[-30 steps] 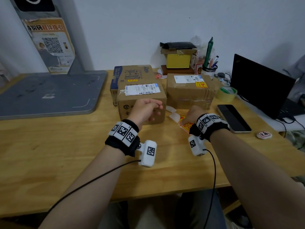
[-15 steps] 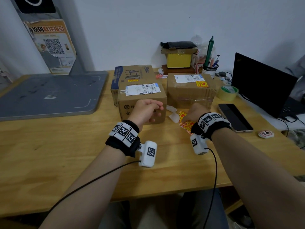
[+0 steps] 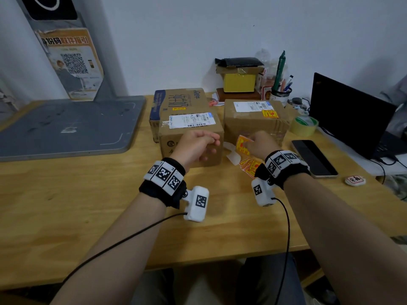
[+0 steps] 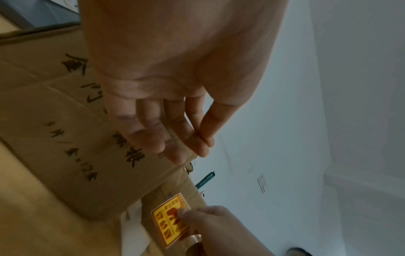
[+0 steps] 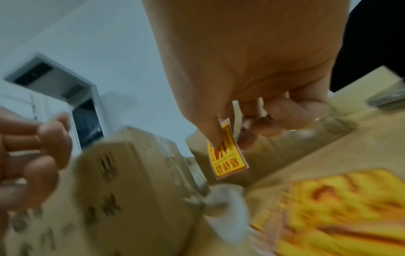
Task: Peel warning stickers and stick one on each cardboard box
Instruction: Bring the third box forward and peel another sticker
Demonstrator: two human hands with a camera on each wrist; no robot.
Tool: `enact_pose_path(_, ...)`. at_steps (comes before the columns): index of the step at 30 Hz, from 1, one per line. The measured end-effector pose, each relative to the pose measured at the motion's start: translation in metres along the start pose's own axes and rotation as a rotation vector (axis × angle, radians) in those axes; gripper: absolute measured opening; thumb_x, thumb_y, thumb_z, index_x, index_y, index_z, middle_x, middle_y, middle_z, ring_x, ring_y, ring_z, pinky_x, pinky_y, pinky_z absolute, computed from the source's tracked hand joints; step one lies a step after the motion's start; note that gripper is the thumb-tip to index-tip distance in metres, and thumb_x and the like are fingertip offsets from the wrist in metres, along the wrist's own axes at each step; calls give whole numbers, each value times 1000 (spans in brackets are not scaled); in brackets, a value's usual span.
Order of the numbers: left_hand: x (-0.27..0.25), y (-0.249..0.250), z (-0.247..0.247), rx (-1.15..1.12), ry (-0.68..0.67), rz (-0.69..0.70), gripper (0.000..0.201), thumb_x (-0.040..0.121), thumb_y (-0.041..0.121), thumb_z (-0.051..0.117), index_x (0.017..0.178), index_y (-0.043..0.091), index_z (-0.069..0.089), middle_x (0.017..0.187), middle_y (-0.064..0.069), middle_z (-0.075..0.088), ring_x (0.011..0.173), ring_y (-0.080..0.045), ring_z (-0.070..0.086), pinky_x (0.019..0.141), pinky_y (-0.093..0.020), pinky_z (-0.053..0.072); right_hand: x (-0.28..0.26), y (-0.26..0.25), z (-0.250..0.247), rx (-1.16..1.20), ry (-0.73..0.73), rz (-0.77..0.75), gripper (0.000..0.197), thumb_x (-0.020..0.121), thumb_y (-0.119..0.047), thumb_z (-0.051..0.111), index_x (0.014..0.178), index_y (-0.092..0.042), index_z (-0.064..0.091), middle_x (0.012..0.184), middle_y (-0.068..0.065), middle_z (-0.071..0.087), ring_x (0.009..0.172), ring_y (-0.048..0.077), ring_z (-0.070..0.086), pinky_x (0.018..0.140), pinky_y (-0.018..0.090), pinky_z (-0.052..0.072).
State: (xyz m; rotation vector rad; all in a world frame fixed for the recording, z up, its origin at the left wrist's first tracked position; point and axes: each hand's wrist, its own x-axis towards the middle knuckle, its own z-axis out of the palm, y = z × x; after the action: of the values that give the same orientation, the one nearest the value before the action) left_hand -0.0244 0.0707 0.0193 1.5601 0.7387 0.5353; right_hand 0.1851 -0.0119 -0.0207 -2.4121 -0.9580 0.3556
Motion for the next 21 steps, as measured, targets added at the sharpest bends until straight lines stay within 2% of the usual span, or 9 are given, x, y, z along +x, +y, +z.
enact_pose_path(2,1,9,-6,-6,11,45,22,100,10,54,99,18,75,93,1,76,78,-15,69,58,-25,49,-5,-19,-11,112,74,-48,34,100,-27,57,67,-22,59,63,3,55,71,27,58,54,30,35)
enact_pose_path(5,5,27,-20,-23,77,139,19,99,11,56,101,18,74,98,0,76,82,-17,71,58,-26,53,-14,-56,-29,339,190,-193,33,99,-28,60,71,-14,69,62,6,60,64,22,61,61,33,48)
enact_pose_path(7,13,39,-31,-28,147,222,17,99,12,58,101,21,71,104,-1,75,86,-16,73,55,-25,53,-23,-85,-39,459,218,-278,24,100,-27,62,83,-15,74,60,-6,59,56,2,57,56,20,44)
enact_pose_path(9,23,50,-42,-14,223,291,15,98,15,59,102,26,69,107,1,72,83,-10,71,54,-25,50,-29,-111,-46,550,206,-355,20,99,-25,64,84,-16,74,56,-13,54,45,-6,48,47,10,33)
enact_pose_path(11,33,57,-51,3,269,341,15,97,19,59,106,28,67,107,2,70,80,-6,68,55,-24,50,-28,-131,-49,588,194,-393,18,97,-26,67,84,-16,75,57,-9,53,43,-2,44,45,10,31)
enact_pose_path(14,46,66,-60,9,290,378,15,96,22,62,109,24,69,102,-1,72,81,-10,68,57,-26,53,-20,-147,-48,652,126,-410,17,95,-26,70,92,-11,77,61,-2,56,41,2,42,41,15,34)
enact_pose_path(16,54,68,-65,1,296,386,12,97,23,61,100,24,73,95,-1,73,80,-12,68,54,-24,50,-12,-152,-46,688,70,-423,16,93,-25,73,94,-9,74,63,4,59,44,8,46,36,20,37)
enact_pose_path(19,66,67,-70,4,303,386,18,97,25,59,89,25,74,90,-4,76,78,-11,68,54,-25,49,0,-154,-40,777,27,-452,10,90,-18,77,88,-12,68,69,10,69,46,14,53,32,21,35)
enact_pose_path(21,72,63,-73,13,294,374,19,98,25,58,88,24,74,82,3,75,70,-5,68,54,-24,49,8,-151,-33,846,11,-447,12,89,-14,78,86,-16,66,70,7,72,44,15,52,34,21,32)
